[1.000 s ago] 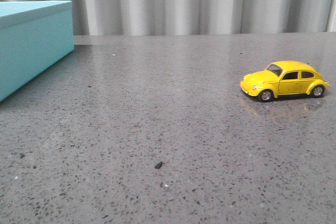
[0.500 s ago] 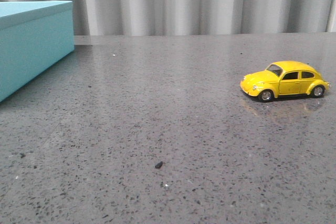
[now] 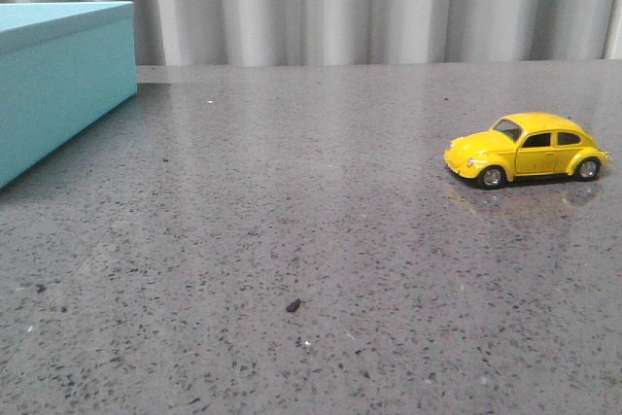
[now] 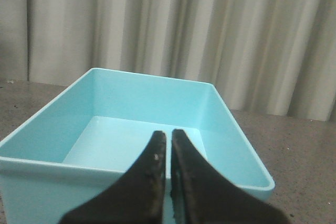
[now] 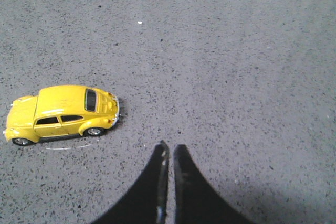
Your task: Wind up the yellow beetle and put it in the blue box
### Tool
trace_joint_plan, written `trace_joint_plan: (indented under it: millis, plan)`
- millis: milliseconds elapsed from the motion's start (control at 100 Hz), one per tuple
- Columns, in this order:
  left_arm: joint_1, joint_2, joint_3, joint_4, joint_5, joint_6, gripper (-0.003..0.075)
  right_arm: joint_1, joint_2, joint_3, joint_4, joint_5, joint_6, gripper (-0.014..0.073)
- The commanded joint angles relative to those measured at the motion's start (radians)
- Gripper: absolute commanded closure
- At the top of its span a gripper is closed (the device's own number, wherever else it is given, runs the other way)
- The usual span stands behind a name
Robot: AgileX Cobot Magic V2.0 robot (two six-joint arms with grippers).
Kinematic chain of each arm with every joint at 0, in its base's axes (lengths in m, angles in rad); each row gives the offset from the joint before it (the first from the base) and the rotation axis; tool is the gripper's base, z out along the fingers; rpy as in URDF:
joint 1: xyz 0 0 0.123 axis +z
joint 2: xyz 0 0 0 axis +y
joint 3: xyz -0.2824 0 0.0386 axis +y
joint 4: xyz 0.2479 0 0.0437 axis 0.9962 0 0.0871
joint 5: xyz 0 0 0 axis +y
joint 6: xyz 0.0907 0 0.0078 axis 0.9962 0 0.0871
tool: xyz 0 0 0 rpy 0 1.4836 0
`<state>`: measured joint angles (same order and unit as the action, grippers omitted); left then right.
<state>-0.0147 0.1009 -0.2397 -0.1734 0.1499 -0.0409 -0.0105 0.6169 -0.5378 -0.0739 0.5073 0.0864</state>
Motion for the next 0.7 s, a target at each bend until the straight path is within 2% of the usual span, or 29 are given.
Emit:
trace_joint_plan:
  millis: [0, 240, 540, 690]
  plan:
    - [0.001, 0.021, -0.038, -0.009, -0.066, -0.006, 0.0741, 0.021, 0.044, -0.074, 0.0, -0.073, -0.048, 0.0635]
    - [0.001, 0.021, -0.038, -0.009, -0.066, -0.006, 0.0741, 0.093, 0.28, -0.292, 0.001, 0.069, -0.065, 0.0635]
    - [0.001, 0.021, -0.038, -0.009, -0.066, -0.006, 0.0741, 0.218, 0.615, -0.604, 0.052, 0.326, -0.065, 0.0635]
    - [0.001, 0.021, -0.038, -0.009, -0.066, -0.006, 0.0741, 0.252, 0.73, -0.703, 0.054, 0.431, -0.065, 0.0635]
